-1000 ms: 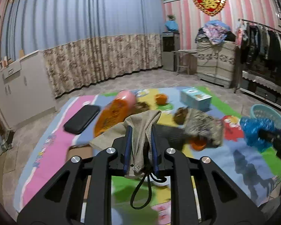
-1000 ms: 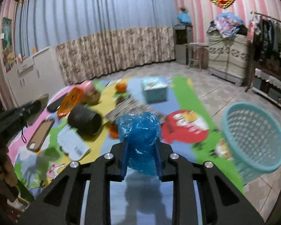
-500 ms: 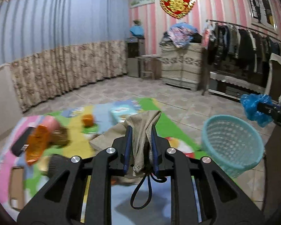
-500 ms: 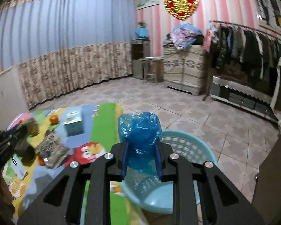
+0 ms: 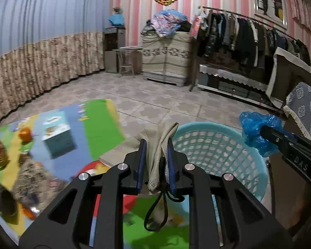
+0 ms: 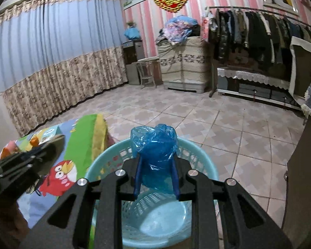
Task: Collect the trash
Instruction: 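Carry the mask and blue bag to the blue basket and release both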
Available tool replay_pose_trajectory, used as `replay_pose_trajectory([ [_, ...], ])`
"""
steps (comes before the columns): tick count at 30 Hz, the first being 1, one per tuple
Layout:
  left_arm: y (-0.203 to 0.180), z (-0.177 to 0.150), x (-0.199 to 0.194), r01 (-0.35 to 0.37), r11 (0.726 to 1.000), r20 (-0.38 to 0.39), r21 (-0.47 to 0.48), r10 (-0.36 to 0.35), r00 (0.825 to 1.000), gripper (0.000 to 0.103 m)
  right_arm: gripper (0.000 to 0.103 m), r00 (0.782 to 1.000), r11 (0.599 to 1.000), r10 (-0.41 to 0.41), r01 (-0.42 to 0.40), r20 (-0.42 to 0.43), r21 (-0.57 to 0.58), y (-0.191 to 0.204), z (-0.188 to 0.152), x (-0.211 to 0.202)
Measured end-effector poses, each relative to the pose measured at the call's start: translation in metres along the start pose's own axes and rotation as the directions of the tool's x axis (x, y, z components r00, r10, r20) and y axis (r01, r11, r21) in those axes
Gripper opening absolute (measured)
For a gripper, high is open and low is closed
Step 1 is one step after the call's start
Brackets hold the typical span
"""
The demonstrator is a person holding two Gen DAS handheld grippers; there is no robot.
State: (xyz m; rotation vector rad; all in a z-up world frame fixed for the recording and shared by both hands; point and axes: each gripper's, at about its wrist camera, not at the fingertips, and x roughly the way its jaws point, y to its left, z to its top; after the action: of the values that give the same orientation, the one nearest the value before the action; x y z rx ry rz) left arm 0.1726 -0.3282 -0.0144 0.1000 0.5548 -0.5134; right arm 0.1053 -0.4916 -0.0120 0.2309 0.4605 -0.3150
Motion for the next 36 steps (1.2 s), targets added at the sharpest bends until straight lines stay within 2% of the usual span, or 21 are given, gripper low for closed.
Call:
replay_pose_trajectory([
  [8, -0.039, 0.004, 0.033, 0.062, 0.997, -0.035, 0.051, -0.061, 0.998, 0.022, 0.024, 1.000, 0.997, -0.021, 0.021, -0.009, 0.072, -0.021, -0.006, 0.008],
  [13, -0.044, 0.006, 0.043, 0.097, 0.994, -0.063, 0.048, -0.094, 0.994, 0.037, 0.024, 1.000, 0.995, -0.029, 0.030, -0.012, 0.097, -0.026, -0.007, 0.009],
  [15, -0.043, 0.009, 0.044, 0.107, 0.994, -0.068, 0.034, -0.105, 0.992, 0.050, 0.024, 0.999, 0.994, -0.030, 0.032, -0.014, 0.107, -0.028, -0.009, 0.009],
  [17, -0.039, 0.010, 0.040, 0.087, 0.996, -0.051, 0.036, -0.086, 0.995, 0.056, 0.024, 0.999, 0.993, -0.031, 0.033, -0.020, 0.110, -0.030, -0.010, 0.010],
  [21, -0.026, 0.012, 0.032, 0.024, 0.999, -0.022, 0.028, -0.023, 0.999, 0.077, 0.024, 0.998, 0.994, -0.036, 0.040, -0.042, 0.099, -0.029, -0.013, 0.016],
  [27, 0.012, 0.013, 0.015, -0.056, 0.998, 0.008, -0.003, 0.056, 0.998, 0.090, 0.026, 0.998, 0.996, -0.020, 0.025, -0.054, 0.081, -0.015, -0.013, 0.022],
  [30, 0.028, 0.012, 0.008, -0.076, 0.997, 0.011, -0.017, 0.076, 0.997, 0.093, 0.026, 0.998, 0.997, -0.004, 0.008, -0.058, 0.076, -0.002, -0.014, 0.027],
  [32, 0.037, 0.010, 0.002, -0.100, 0.995, 0.017, -0.016, 0.100, 0.995, 0.094, 0.034, 0.998, 0.998, 0.000, 0.004, -0.062, 0.065, 0.008, -0.014, 0.030],
  [34, 0.045, 0.008, -0.004, -0.118, 0.993, 0.020, -0.018, 0.118, 0.993, 0.096, 0.068, 0.999, 0.999, -0.018, 0.020, -0.049, 0.050, 0.016, -0.015, 0.030],
  [36, 0.054, 0.004, -0.012, -0.134, 0.991, 0.021, -0.026, 0.134, 0.991, 0.097, 0.073, 0.999, 0.999, -0.017, 0.018, -0.038, 0.046, 0.021, -0.014, 0.029],
])
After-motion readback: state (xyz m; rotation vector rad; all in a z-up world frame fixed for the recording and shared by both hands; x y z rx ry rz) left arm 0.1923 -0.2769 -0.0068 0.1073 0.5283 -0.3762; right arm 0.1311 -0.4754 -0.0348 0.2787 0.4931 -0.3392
